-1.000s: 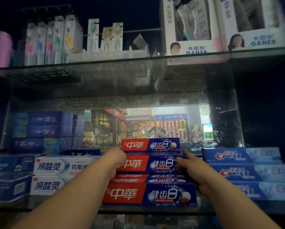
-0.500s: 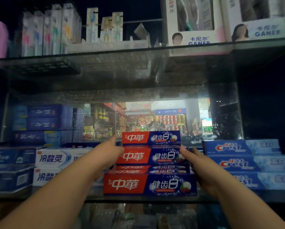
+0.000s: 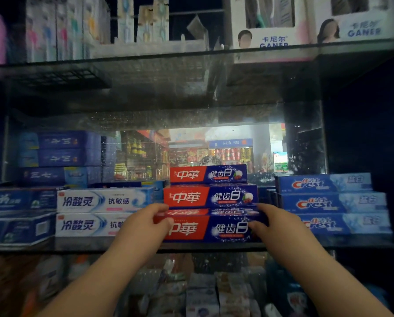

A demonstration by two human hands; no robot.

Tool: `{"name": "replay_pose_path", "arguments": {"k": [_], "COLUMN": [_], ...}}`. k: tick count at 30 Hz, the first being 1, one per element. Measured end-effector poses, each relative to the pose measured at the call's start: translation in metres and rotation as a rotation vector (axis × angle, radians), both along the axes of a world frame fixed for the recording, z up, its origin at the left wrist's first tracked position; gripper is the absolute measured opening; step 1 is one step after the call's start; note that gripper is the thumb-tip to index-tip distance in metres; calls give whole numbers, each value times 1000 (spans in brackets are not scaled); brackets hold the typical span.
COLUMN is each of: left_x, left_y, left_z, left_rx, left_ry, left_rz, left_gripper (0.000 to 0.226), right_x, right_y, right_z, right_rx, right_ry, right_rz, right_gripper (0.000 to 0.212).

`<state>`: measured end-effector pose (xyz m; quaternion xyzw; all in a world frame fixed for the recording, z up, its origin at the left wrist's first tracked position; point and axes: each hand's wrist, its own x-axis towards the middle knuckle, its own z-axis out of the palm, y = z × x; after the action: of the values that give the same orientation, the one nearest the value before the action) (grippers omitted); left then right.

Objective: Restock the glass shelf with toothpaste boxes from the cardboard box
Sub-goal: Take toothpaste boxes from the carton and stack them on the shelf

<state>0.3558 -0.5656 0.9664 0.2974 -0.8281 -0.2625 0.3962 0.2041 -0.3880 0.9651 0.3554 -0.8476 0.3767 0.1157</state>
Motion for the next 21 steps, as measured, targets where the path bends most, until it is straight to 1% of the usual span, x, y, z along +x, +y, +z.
{"name": "replay_pose_path", "arguments": {"k": [2, 5, 8, 10, 12, 14, 18, 21], "left_x": [1, -2, -18, -32, -48, -63, -83, -90], "left_y": [3, 7, 4, -3, -15, -29, -46, -49], "left_z": [4, 22, 54, 75, 89, 95, 88, 78], "left_rx": [12, -33, -64, -92, -118, -100, -42, 15], "left_ry": [76, 155, 281, 322, 303, 266, 136, 128], "left_rz": [-21, -35, -50, -14, 16, 18, 44, 24], "left_gripper": [34, 32, 32, 33, 34, 35, 35, 37], "right_x": [2, -4, -13, -21, -33, -45, -69, -81], "right_y": [4, 3, -8, -20, -33, -46, -65, -70], "right_z": [5, 20, 43, 59, 71, 76, 70, 61], "right_rx": [-70, -225, -412, -488, -492, -462, -337, -278], "right_ry": [26, 34, 18, 23, 40, 41, 10, 23], "right_rz": [-9, 0, 42, 46, 38, 38, 1, -16], "right_gripper": [41, 47, 40, 39, 41, 41, 44, 43]}}
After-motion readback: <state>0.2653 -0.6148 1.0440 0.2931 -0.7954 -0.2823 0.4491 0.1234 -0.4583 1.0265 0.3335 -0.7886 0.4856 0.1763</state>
